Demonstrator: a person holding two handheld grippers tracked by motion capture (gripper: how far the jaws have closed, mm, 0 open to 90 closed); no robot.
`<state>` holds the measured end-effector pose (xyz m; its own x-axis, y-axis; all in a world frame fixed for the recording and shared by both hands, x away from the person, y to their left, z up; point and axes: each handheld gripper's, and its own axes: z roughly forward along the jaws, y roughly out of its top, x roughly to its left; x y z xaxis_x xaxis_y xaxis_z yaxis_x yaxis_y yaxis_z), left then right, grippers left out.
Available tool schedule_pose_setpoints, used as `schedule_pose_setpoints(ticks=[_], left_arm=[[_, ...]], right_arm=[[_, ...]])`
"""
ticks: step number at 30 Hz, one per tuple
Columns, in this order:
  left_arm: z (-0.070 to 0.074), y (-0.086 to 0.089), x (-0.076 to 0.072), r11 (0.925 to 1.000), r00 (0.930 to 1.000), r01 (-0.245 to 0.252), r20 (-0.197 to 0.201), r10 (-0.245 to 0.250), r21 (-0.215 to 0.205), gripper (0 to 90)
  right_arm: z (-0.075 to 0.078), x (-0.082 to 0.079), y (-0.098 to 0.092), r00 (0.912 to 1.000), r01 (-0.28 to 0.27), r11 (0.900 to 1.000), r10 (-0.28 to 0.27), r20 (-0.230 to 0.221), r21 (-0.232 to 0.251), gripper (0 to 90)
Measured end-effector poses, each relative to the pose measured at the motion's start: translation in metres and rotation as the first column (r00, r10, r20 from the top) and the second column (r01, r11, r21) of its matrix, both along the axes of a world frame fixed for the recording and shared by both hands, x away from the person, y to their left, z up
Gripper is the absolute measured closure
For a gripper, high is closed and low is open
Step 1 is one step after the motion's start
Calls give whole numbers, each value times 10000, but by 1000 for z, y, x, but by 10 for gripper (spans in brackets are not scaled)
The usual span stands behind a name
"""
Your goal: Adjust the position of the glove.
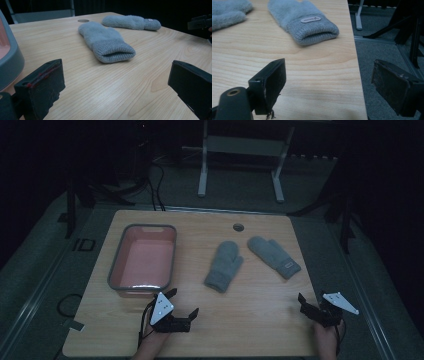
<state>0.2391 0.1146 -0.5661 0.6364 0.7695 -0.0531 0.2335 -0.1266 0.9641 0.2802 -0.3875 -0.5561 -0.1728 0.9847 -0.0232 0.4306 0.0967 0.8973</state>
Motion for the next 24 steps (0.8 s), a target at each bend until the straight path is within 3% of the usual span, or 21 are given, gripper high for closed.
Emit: schedule_pose_setpoints(ticks=[5, 12, 13, 14, 20, 24], left_arm=[[0, 0, 0, 10000, 10000, -9, 35, 9, 12, 10], [0, 0, 0, 10000, 10000, -44, -17, 44, 47, 10], [-1, 0, -1, 10000, 10000, -25, -30, 25, 73, 10], [-1, -1, -1, 10000, 10000, -15, -27, 15, 74, 10], [-1, 0, -1, 10000, 10000, -30, -25, 30, 71, 10], [-1, 0, -2, 10000, 10000, -49, -19, 50, 81, 10]], right_arm=[[1, 0, -1, 9994, -60, 9995, 71, -351, 311, 128], [13, 1, 1, 9997, -144, 9994, 150, -211, 306, 135], [18, 5, 0, 9978, -656, 9976, 653, 97, 238, 141], [20, 7, -1, 9965, -839, 9962, 837, 82, 245, 144], [24, 16, 0, 9950, -976, 9952, 976, -189, -13, 150], [29, 27, 8, 9825, -1862, 9820, 1860, -91, -328, 142]])
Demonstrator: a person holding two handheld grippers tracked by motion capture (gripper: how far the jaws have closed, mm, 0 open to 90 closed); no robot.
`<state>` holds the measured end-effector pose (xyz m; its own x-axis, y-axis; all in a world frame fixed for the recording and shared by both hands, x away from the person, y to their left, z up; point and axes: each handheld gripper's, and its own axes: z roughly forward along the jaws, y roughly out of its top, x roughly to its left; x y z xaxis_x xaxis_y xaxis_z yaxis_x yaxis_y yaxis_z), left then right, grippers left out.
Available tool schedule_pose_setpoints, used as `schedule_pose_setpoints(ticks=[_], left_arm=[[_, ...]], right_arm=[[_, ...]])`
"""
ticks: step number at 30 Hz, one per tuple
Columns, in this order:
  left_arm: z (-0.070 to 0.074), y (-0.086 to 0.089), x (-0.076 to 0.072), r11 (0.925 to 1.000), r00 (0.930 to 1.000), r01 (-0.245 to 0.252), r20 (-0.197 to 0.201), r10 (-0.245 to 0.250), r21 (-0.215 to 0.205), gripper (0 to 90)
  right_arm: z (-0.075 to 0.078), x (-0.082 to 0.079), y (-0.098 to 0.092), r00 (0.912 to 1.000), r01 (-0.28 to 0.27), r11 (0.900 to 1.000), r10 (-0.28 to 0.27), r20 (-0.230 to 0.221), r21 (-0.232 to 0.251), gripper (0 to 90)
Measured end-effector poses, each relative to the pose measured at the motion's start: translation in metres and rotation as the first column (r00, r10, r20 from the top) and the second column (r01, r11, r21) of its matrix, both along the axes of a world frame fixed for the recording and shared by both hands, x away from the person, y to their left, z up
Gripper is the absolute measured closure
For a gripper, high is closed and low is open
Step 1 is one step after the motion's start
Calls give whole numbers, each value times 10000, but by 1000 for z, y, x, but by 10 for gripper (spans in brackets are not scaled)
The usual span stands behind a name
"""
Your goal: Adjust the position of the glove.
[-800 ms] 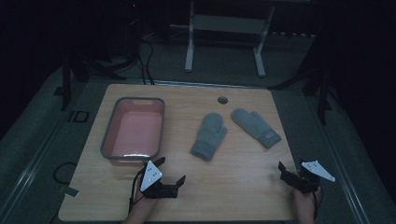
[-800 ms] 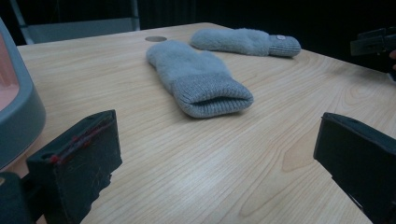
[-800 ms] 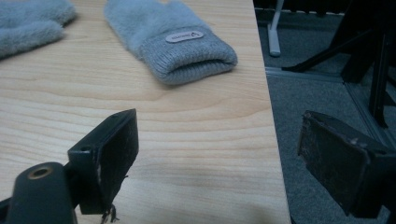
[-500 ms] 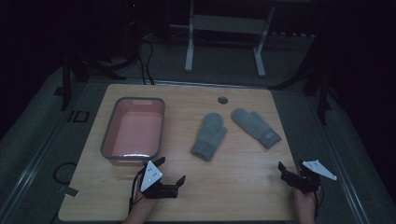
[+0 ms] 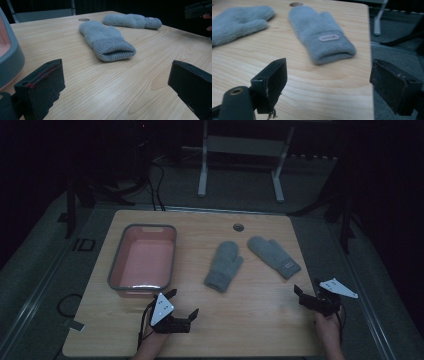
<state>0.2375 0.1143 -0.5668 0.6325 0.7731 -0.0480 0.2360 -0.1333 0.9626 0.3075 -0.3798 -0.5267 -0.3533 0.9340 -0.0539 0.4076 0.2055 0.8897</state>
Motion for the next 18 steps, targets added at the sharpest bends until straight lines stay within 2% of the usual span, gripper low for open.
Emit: schedule_pose_setpoints(ticks=[1, 3, 6, 8, 9, 11, 12, 15, 18], left_arm=[[0, 0, 0, 10000, 10000, -5, 3, 5, 13, 10], [0, 0, 0, 10000, 10000, -9, -5, 9, 10, 10], [0, 0, 0, 10000, 10000, 1, -12, -1, 22, 10], [0, 0, 0, 10000, 10000, 7, -12, -7, 37, 10], [0, 0, 0, 10000, 10000, 8, 8, -8, -2, 10], [0, 0, 0, 10000, 10000, 13, 0, -13, 3, 10], [0, 0, 0, 10000, 10000, 16, -10, -16, 5, 10], [0, 1, 0, 10000, 10000, 32, -12, -32, 3, 10], [0, 0, 0, 10000, 10000, 35, -7, -35, -1, 10]], right_arm=[[1, 2, 3, 9999, -133, 9997, 131, -71, -212, 142], [5, 5, 9, 9996, -227, 9995, 224, -150, -223, 147], [14, 14, 18, 9954, -691, 9972, 708, -649, 276, 166], [17, 17, 21, 9939, -821, 9959, 845, -701, 372, 177], [22, 23, 28, 9914, -1101, 9923, 1137, -650, 570, 177], [28, 29, 38, 9923, -1109, 9929, 1131, -502, 441, 175], [31, 32, 44, 9904, -1293, 9910, 1308, -459, 341, 175], [38, 40, 60, 9770, -2093, 9771, 2106, -329, 386, 169], [42, 49, 79, 9594, -2799, 9595, 2807, -270, 308, 176]])
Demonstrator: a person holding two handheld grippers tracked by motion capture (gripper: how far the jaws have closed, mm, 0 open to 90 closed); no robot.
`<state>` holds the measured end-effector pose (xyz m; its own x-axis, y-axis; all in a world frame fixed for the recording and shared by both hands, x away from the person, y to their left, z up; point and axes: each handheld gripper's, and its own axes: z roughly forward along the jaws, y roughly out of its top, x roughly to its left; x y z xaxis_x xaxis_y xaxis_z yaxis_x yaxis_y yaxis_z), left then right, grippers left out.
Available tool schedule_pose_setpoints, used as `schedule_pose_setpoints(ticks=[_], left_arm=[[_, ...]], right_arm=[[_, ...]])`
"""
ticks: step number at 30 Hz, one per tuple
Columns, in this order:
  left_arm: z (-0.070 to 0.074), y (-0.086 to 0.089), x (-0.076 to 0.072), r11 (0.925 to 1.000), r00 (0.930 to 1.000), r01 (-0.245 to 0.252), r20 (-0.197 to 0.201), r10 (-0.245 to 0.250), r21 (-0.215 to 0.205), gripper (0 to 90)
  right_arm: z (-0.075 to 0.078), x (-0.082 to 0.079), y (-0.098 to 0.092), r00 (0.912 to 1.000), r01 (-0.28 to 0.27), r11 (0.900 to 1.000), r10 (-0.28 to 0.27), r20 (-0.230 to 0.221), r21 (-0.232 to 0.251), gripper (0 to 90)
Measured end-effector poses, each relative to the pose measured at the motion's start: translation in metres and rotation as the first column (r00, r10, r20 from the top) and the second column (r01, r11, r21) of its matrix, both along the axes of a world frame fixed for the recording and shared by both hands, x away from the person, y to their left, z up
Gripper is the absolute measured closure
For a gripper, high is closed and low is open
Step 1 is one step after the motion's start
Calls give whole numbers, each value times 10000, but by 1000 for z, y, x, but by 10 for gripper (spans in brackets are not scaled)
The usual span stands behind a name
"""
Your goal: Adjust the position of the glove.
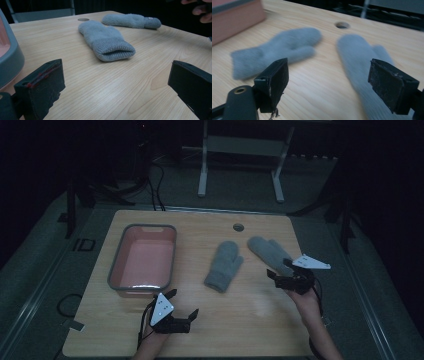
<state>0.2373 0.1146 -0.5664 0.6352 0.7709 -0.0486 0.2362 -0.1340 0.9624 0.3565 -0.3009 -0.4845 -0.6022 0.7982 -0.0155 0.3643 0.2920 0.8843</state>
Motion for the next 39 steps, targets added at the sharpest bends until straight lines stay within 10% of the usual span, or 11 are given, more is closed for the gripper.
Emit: schedule_pose_setpoints(ticks=[12, 39], left_arm=[[0, 0, 0, 10000, 10000, 75, -41, -75, 38, 10], [1, 1, -1, 9998, 9999, 156, -48, -156, 135, 10]], right_arm=[[-2, 43, 59, 9805, -1948, 9806, 1941, -303, -218, 293], [-52, 104, 131, 9435, -3012, 9465, 2782, -1802, -1158, 354]])
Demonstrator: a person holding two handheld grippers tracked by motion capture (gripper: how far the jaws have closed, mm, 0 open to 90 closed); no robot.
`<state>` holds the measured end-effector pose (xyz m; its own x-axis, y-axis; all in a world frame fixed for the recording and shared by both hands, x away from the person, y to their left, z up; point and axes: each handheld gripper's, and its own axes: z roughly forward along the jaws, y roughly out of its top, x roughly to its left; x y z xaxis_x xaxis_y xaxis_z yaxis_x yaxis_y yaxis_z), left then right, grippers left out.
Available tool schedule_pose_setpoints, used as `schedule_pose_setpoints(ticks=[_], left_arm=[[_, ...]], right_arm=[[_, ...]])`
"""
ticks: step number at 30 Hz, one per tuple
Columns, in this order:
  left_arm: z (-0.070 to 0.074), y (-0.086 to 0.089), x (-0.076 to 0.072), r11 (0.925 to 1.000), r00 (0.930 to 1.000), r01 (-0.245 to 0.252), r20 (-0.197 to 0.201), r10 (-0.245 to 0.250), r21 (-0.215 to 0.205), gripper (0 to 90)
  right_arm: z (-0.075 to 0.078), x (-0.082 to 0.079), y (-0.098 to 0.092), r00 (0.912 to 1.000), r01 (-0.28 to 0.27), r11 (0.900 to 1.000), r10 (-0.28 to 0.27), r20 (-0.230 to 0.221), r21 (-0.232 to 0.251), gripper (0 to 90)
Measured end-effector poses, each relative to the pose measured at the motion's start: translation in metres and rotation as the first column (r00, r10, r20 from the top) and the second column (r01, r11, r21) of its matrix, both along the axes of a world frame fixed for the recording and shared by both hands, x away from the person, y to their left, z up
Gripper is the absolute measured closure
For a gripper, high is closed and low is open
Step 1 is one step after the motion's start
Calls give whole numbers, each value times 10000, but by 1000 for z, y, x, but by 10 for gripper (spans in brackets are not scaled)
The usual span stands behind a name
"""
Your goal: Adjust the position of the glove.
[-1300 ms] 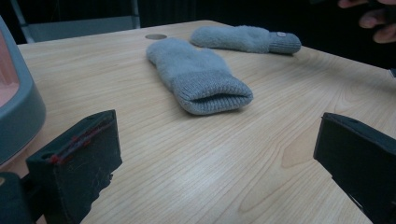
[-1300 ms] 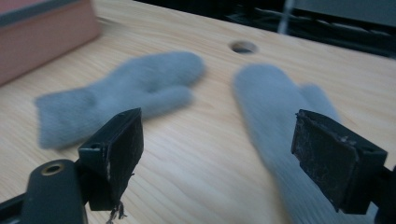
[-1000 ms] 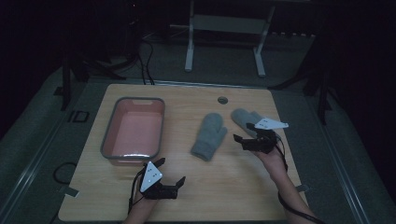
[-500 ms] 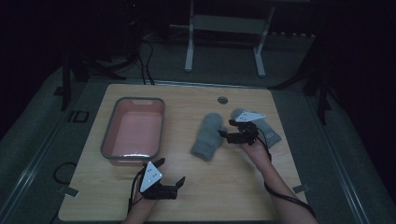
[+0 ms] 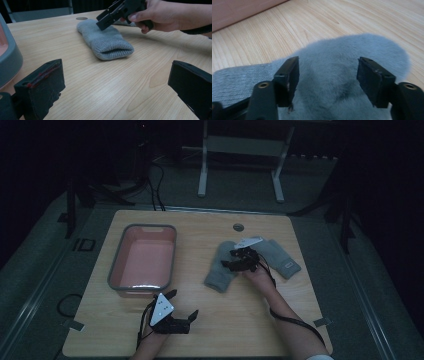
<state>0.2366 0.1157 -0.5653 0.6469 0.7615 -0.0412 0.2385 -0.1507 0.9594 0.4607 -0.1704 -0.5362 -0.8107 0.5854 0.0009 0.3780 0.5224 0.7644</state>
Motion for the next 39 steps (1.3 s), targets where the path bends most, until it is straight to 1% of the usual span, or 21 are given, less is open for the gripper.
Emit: schedule_pose_setpoints(ticks=[3, 4, 5, 8, 9, 12, 13, 14, 16, 18, 19, 20, 21, 26, 27, 28, 29, 31, 32, 38, 39], left_arm=[[0, 1, 0, 10000, 10000, -4, -4, 4, -6, 10], [0, 1, 0, 10000, 10000, -13, -2, 13, -9, 10], [0, 1, 0, 10000, 10000, -8, -4, 8, -19, 10], [0, 1, 0, 10000, 10000, 17, -5, -17, -8, 10], [0, 1, 0, 10000, 10000, 28, -12, -28, -1, 10], [0, 0, 0, 10000, 10000, 52, -18, -52, 22, 10], [0, 0, 0, 10000, 10000, 52, -19, -52, 15, 10], [0, 0, 0, 10000, 10000, 52, -19, -52, 15, 10], [0, 0, 0, 10000, 10000, 47, -26, -47, 8, 10], [0, 0, 0, 10000, 10000, 40, -31, -40, 13, 10], [0, 0, 0, 10000, 10000, 42, -40, -42, 16, 10], [0, 0, 0, 10000, 10000, 38, -26, -38, 19, 10], [0, 0, 0, 10000, 10000, 43, -24, -43, 9, 10], [0, 0, 0, 10000, 10000, 35, -33, -35, 12, 10], [0, 0, 0, 10000, 10000, 21, -44, -21, 8, 10], [0, 0, 0, 10000, 10000, 21, -44, -21, 8, 10], [0, 0, 0, 10000, 10000, 22, -43, -22, -7, 10], [0, 0, 0, 10000, 10000, 20, -40, -20, 7, 10], [-1, 0, 0, 10000, 10000, 14, -47, -14, 15, 10], [-1, 0, 0, 10000, 10000, 7, -42, -7, 47, 10], [-1, 0, 0, 10000, 10000, 7, -42, -7, 47, 10]], right_arm=[[-4, 2, 3, 9999, -13, 9999, 11, -119, -132, 357], [-9, 4, 5, 9998, -39, 9991, 31, -191, -414, 389], [-9, 4, 5, 9998, -39, 9991, 31, -191, -414, 389], [-13, 4, 6, 9998, -8, 9988, -2, -189, -488, 437], [-13, 4, 7, 10000, -19, 9981, 16, -46, -616, 496], [-13, 3, 10, 9998, -114, 9970, 125, 138, -767, 582], [-13, 3, 10, 9998, -139, 9968, 152, 160, -790, 614], [-13, 3, 10, 9998, -139, 9968, 152, 160, -790, 614], [-12, 2, 10, 9997, -198, 9966, 211, 149, -797, 717], [-11, 2, 9, 9998, -188, 9973, 194, 79, -704, 779], [-11, 2, 9, 9998, -188, 9973, 194, 79, -704, 779], [-8, 2, 8, 9998, -179, 9980, 178, -11, -599, 813], [-6, 1, 8, 9998, -181, 9981, 181, -3, -596, 821], [1, -1, 7, 9997, -248, 9984, 250, 27, -514, 828], [9, -3, 5, 9993, -348, 9987, 352, 99, -367, 829], [9, -3, 5, 9993, -348, 9987, 352, 99, -367, 829], [18, -5, 3, 9988, -447, 9987, 452, 207, -252, 829], [22, -6, 2, 9983, -501, 9985, 507, 284, -223, 829], [32, -10, 1, 9966, -703, 9974, 710, 419, -180, 830], [59, -25, -1, 9879, -1323, 9912, 1321, 815, -36, 832], [59, -25, -1, 9879, -1323, 9912, 1321, 815, -36, 832]])
